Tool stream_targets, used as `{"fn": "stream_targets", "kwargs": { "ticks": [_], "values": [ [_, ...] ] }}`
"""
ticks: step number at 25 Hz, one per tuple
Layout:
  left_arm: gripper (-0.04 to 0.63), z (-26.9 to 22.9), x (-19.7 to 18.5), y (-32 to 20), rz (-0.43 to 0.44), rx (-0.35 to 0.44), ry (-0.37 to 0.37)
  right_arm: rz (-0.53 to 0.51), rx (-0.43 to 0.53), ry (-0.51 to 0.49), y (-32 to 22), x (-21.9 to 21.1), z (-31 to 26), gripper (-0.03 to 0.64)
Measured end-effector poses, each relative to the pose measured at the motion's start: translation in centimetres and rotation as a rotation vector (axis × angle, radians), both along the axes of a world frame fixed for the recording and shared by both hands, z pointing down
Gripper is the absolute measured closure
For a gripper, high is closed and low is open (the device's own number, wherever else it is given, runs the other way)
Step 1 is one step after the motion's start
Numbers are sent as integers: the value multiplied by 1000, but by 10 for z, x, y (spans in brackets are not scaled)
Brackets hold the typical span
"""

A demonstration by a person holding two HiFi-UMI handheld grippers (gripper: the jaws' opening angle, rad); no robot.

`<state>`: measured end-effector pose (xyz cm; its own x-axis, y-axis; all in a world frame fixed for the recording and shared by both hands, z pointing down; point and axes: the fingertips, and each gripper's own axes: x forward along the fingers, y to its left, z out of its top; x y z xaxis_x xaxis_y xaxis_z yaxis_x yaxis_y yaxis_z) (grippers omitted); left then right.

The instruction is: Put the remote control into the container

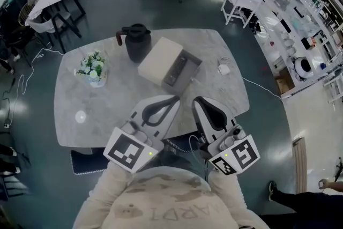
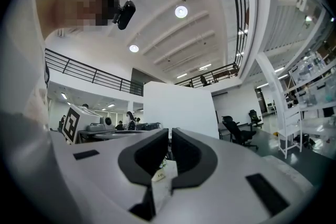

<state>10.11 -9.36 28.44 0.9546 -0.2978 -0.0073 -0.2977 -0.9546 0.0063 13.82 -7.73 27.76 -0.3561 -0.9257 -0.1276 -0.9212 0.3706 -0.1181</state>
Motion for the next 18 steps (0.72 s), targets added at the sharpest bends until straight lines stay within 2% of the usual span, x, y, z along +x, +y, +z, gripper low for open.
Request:
{"fn": "stream_targets", "kwargs": {
  "ticks": [18],
  "values": [
    [583,1,-7,-8,-21,-8,0,-13,-12,-5,-8,-5,3,588]
  ]
}}
